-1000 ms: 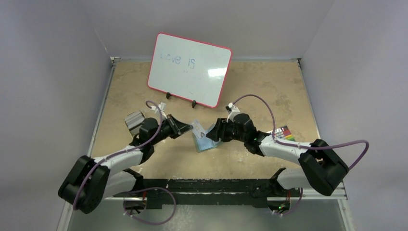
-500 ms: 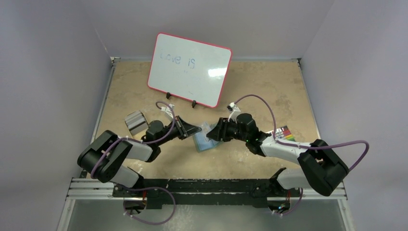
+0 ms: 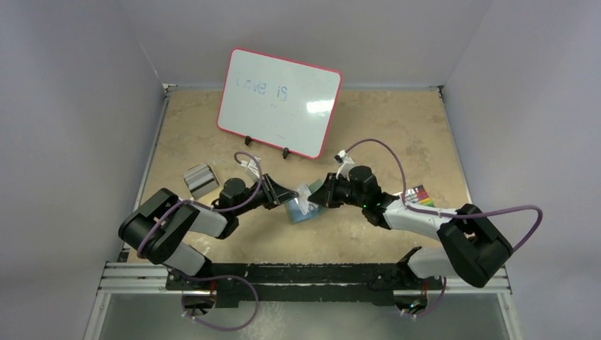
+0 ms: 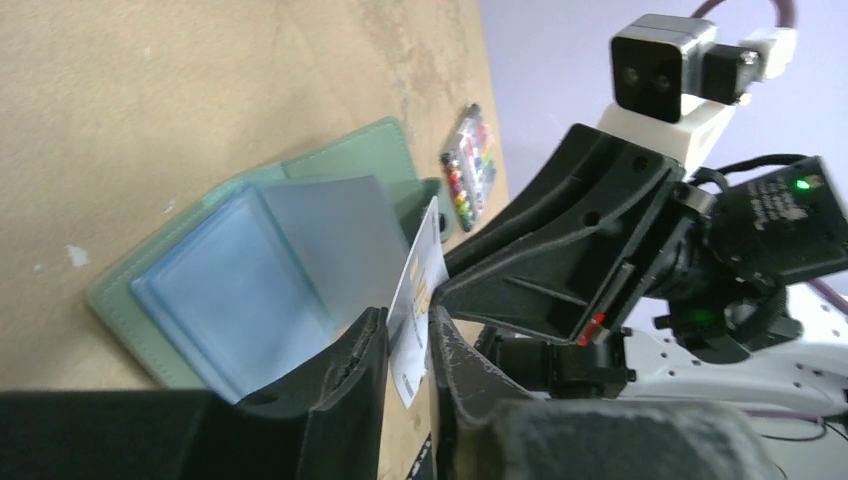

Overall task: Put the credit cards into the card holder
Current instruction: Pick up the credit card from the storage box, then insert the credit card into the card holder.

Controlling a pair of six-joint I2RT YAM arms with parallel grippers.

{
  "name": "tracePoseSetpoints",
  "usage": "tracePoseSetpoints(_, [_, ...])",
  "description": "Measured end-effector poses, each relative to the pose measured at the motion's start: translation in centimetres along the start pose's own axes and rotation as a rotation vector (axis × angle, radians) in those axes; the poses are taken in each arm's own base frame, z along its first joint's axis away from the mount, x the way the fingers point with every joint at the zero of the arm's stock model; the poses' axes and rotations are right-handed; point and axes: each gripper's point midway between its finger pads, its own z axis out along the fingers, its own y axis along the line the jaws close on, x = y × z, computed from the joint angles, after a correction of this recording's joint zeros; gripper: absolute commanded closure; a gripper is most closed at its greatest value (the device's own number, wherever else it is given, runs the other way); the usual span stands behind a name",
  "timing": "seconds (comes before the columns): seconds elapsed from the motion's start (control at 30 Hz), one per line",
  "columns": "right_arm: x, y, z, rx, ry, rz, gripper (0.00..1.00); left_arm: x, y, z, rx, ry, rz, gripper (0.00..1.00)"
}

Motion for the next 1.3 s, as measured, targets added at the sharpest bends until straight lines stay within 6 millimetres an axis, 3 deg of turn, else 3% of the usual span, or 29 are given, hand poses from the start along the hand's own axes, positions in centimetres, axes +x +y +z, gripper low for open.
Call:
tracePoseSetpoints(0.13, [0.8, -1.0, 0.5, 0.043, 0.034, 0.008, 1.0, 0.5, 1.9, 0.2, -0.087, 0.026, 0.011, 0.73])
tracePoseSetpoints(0.27, [1.1, -2.0, 0.6, 0.093, 0.047, 0.009, 1.0, 0.7, 3.2, 0.0, -0.17, 0.049, 0.045, 0.64])
tracePoseSetpoints(0.53, [1.7, -4.5, 0.1, 0.217, 0.055, 0.01, 1.0, -1.4, 1.3, -0.7, -0.199, 0.003, 0.184, 0.63])
tracePoseSetpoints(0.9, [0.7, -4.6, -0.5, 0.23, 0.019, 0.005, 1.0, 0.3, 6.8, -2.0, -0.415, 0.065, 0.19, 0.67])
tracePoseSetpoints(1.07, [-0.1, -5.3, -0.7, 0.242, -0.001, 0.022, 1.0, 0.9, 8.2, -2.2, -0.464, 0.086, 0.197, 0.66])
tracePoseSetpoints(1.3, [-0.7, -6.3, -1.1, 0.243, -0.018, 0.05, 1.0, 0.9, 8.4, -1.7, -0.463, 0.087, 0.199, 0.63])
